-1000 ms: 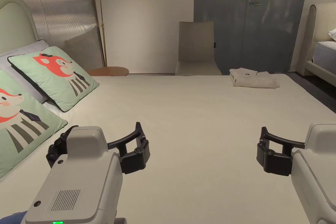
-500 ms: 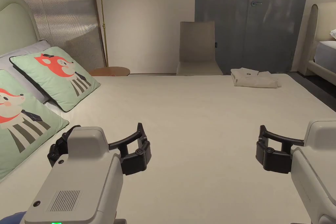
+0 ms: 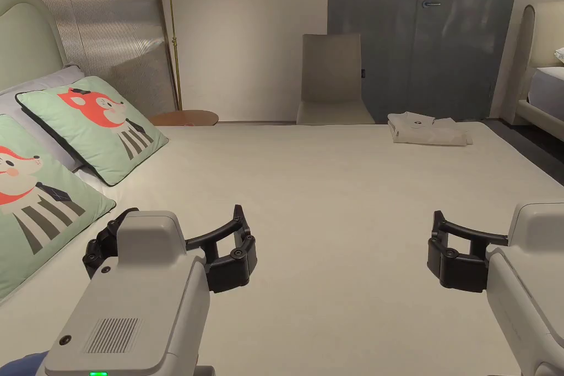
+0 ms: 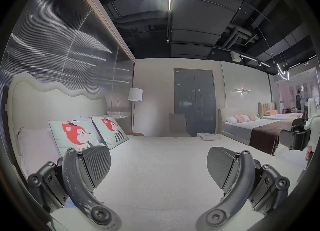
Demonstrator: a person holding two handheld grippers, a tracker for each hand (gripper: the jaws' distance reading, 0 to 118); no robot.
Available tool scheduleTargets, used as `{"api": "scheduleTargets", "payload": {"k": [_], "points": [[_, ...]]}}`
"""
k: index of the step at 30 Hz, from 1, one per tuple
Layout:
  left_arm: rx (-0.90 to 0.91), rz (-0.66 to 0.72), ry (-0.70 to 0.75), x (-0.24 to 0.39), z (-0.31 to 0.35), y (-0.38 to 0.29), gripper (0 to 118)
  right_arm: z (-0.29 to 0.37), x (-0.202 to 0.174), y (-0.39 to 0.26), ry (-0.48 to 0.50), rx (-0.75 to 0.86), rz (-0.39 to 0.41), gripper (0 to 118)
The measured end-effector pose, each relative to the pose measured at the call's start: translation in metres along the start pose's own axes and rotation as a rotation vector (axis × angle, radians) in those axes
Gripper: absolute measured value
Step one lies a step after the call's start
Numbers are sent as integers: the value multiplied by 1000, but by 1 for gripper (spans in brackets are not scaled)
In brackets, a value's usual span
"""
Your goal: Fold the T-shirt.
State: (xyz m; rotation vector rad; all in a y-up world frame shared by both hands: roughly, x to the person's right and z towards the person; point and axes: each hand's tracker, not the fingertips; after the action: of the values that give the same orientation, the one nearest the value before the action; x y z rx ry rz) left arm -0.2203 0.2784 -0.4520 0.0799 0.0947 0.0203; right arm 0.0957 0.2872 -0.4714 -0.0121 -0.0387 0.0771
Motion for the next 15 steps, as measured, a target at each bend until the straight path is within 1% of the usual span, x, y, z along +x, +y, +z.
{"api": "scheduleTargets", "payload": {"k": [5, 8, 15], "points": [[-3, 3, -1, 0, 0, 0, 111, 0, 0, -1, -3, -2, 0, 118], [-5, 0, -4, 1, 0, -1, 111, -1, 1, -1, 2, -14, -19, 118], [-11, 4, -7, 2, 0, -2, 111, -1, -2, -4, -3, -27, -5, 118]]}}
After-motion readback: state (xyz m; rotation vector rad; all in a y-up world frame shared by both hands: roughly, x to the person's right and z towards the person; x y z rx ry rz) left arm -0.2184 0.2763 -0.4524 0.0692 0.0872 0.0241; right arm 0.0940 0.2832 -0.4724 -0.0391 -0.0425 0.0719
